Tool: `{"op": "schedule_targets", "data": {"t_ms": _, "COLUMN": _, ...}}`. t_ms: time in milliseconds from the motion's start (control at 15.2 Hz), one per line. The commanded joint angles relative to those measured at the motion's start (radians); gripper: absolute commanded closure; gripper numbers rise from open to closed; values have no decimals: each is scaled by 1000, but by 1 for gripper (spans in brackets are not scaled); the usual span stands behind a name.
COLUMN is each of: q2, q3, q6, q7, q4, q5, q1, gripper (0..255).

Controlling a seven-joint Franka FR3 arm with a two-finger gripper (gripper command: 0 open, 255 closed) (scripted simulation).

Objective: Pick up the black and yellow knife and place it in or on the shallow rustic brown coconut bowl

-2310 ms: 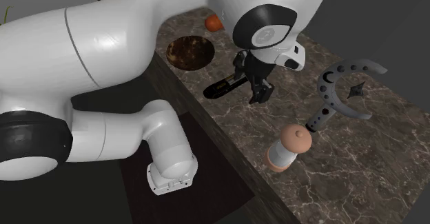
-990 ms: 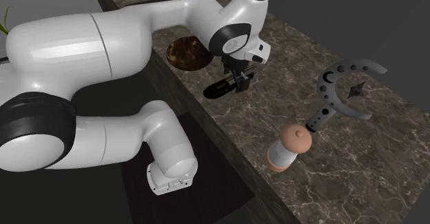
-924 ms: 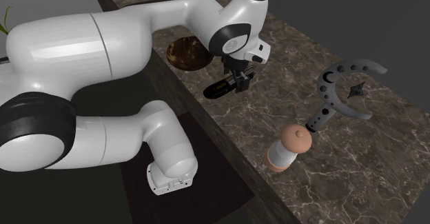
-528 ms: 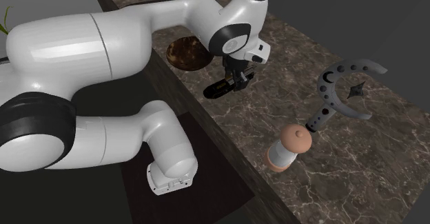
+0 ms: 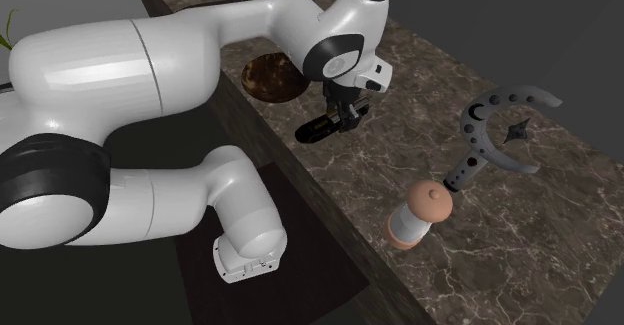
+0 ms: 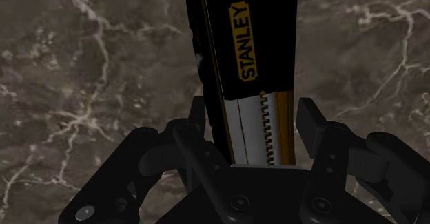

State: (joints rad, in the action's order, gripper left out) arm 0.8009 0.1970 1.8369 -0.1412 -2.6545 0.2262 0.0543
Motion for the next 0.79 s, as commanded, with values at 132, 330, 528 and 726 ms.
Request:
{"op": "schedule_targets", "data": {"t_ms": 132, "q2": 2, "q3": -4, "q6": -28, "q7": -2, "q4": 24, "q5": -4, "q1": -1, "gripper": 255}}
{"op": "schedule_targets", "data": {"t_ms": 330, "q2": 4, "q3": -10, "q6": -69, "q7": -6, "q4": 63, "q5": -10, "q1": -3, "gripper": 255}}
{"op": "schedule_targets", "data": {"t_ms": 528, "q2": 4, "q3": -15, "q6": -109, "q7": -9, "q4": 103, "q5": -15, "q1": -6, "gripper": 255}}
{"op": "schedule_targets", "data": {"t_ms": 726, "q2": 2, "q3": -20, "q6": -147, "q7": -13, "q4": 144, "q5": -21, "q1": -8, "gripper": 255}}
